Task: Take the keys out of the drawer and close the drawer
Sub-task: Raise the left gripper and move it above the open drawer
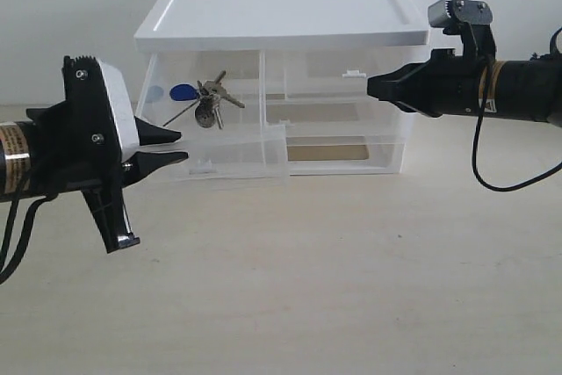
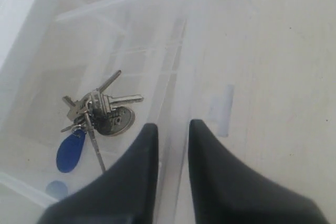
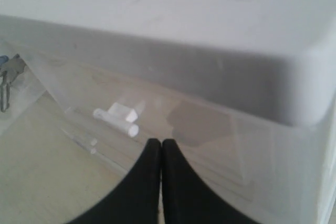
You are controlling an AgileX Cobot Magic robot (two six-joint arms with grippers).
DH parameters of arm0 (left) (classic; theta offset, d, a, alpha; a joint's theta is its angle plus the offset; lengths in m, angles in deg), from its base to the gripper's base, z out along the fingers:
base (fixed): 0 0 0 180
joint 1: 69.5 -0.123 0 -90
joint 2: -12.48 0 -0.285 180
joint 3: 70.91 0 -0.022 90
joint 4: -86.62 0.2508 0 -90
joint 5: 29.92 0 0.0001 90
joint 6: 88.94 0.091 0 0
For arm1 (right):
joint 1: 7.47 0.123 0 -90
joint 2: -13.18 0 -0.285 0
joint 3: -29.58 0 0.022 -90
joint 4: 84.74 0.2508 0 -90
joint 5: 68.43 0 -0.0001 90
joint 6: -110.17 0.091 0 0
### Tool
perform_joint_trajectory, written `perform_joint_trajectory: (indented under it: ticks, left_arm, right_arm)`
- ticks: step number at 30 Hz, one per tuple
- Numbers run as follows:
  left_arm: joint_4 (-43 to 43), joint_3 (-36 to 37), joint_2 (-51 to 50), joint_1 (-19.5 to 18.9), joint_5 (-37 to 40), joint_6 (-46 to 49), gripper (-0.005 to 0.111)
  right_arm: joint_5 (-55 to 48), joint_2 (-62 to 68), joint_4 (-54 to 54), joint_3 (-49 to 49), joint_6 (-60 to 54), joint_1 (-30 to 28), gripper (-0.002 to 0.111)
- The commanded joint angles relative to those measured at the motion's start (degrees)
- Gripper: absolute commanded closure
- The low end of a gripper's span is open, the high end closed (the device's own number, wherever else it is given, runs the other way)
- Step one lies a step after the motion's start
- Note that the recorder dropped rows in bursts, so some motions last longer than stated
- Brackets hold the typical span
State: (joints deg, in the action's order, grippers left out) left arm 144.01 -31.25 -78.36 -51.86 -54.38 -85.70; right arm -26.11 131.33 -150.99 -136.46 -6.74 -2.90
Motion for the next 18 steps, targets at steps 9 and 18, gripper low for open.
perform_joint_trajectory:
  ticks: [9,18]
  left_arm:
    - [-3.53,-1.76,0.71,-1.07,2.46,9.58,0.102]
    - [-12.13,-3.12,-1.6,-2.64,0.31,18.79,0.102]
  right_arm:
    - [-4.02,0.14,4.24,-0.84,-0.2,-0.54,0.108]
    - [-4.15,0.14,4.25,-0.84,-0.2,-0.54,0.108]
